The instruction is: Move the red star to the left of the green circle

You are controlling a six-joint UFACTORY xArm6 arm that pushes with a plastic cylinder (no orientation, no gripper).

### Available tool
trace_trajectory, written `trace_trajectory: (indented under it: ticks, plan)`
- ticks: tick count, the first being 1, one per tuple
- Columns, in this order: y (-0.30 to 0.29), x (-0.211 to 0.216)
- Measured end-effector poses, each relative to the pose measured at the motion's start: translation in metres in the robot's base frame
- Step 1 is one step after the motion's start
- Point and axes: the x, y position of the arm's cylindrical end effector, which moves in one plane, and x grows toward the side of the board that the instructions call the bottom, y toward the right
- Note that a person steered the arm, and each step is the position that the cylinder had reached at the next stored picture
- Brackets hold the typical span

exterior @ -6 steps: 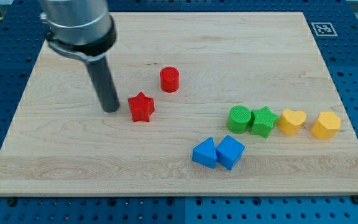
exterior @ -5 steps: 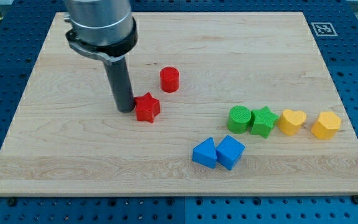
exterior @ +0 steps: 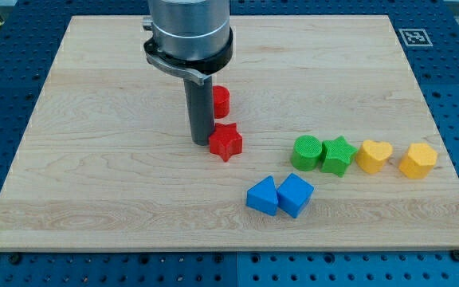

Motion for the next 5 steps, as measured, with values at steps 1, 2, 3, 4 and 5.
trace_trajectory:
  ticks: [1, 2, 3, 4, 5]
  plan:
    - [0.018, 0.002]
    - [0.020, 0.005]
    - [0.020, 0.006]
    - [0.034, 0.007]
    - [0.048, 0.014]
